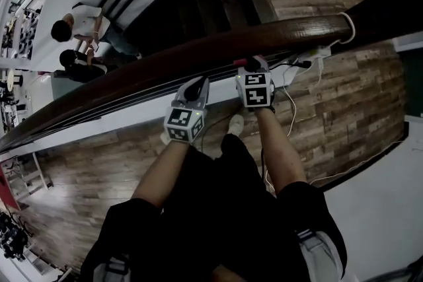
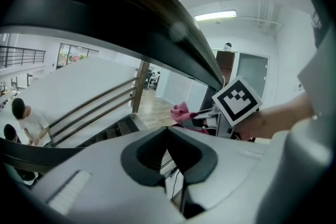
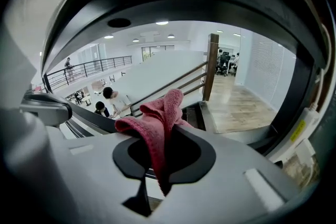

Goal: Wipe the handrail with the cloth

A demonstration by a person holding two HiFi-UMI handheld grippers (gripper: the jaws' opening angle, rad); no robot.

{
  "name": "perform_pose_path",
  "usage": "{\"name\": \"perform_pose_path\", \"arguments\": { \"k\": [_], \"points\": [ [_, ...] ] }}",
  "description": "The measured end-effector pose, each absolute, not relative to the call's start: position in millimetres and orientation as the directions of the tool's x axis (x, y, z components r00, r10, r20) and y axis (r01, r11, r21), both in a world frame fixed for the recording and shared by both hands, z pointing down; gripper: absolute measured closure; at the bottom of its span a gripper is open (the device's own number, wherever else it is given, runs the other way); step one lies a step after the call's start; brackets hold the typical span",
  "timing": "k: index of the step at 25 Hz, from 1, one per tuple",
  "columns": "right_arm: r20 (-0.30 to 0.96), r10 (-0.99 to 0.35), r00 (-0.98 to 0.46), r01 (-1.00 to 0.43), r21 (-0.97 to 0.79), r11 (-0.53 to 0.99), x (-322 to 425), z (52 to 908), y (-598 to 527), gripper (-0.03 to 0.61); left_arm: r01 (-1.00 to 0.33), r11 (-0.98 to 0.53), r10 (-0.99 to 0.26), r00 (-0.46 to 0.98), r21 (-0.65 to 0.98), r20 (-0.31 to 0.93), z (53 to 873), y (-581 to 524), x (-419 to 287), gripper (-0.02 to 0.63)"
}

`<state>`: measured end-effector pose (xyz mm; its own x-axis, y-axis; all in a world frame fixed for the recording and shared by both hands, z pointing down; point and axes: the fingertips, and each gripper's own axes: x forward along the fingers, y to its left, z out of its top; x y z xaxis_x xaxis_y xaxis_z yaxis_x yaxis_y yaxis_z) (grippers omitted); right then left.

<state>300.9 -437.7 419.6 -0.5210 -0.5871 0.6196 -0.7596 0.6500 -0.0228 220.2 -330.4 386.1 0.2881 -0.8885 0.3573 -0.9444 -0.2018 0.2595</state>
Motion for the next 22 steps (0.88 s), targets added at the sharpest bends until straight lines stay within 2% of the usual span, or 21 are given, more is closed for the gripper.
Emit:
{"name": "perform_pose_path", "arguments": {
  "k": [22],
  "points": [
    [0.664,-0.486,-0.568,-0.642,0.010,0.766,209,426,-377,0.532,-0.961,-0.023,-0.912,0.133,0.276,0.389,388,-290,129,0.615]
  ]
}}
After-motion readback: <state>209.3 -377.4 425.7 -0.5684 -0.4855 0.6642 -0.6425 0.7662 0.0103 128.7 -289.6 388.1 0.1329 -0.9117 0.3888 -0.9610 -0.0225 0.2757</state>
